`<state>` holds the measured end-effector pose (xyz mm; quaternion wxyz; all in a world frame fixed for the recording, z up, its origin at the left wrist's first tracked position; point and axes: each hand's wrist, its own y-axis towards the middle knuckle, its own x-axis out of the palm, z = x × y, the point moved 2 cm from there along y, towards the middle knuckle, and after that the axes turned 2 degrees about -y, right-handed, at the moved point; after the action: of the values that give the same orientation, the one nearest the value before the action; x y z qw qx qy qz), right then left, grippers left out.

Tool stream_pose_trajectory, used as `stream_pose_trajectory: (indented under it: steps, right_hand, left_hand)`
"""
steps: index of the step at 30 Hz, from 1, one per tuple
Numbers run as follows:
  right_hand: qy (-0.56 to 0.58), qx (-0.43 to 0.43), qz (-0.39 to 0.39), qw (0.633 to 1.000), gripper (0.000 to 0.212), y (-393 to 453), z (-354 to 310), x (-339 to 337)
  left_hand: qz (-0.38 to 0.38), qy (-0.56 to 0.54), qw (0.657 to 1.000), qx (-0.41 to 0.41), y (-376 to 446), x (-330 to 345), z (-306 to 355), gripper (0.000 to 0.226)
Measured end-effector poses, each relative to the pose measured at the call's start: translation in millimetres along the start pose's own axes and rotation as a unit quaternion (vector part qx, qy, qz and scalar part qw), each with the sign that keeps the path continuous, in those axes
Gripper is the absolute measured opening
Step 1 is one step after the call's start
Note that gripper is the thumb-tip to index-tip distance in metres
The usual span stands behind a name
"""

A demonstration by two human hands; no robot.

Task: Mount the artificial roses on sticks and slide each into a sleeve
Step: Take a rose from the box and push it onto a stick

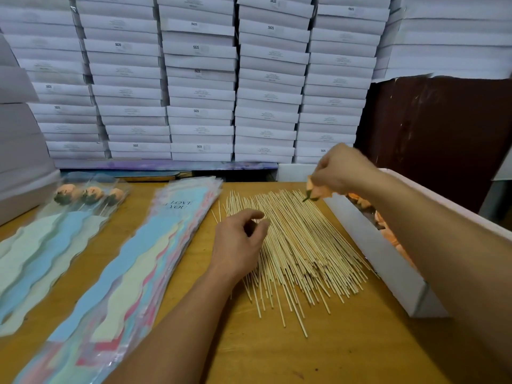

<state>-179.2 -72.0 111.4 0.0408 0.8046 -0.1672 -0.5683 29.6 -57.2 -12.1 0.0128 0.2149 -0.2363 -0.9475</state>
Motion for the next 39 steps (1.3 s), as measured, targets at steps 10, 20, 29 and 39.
stream_pose_trajectory:
  steps: [10,20,29,39]
  right_hand:
    - [0.001,-0.094,-0.086,0.992,0.024,-42.9,-61.6,59.4]
    - [0.006,-0.020,-0.082,0.996,0.023,-27.3,-42.6,101.2]
    - [-0.075,-0.003,-0.084,0.994,0.031,-20.5,-56.4,126.2]
    - [-0.055,0.035,-0.119,0.991,0.014,-19.1,-62.5,123.4]
  left_hand:
    - [-0.043,-0.074,0.995,0.059,0.2,3.3,-4.7,0.027]
    - [0.124,-0.051,0.990,-0.039,11.2,-4.6,-16.4,0.005]
    - [0.148,-0.049,0.987,-0.034,13.1,-6.5,-17.6,0.023]
    - [0.149,-0.040,0.987,-0.042,14.3,-8.2,-18.5,0.018]
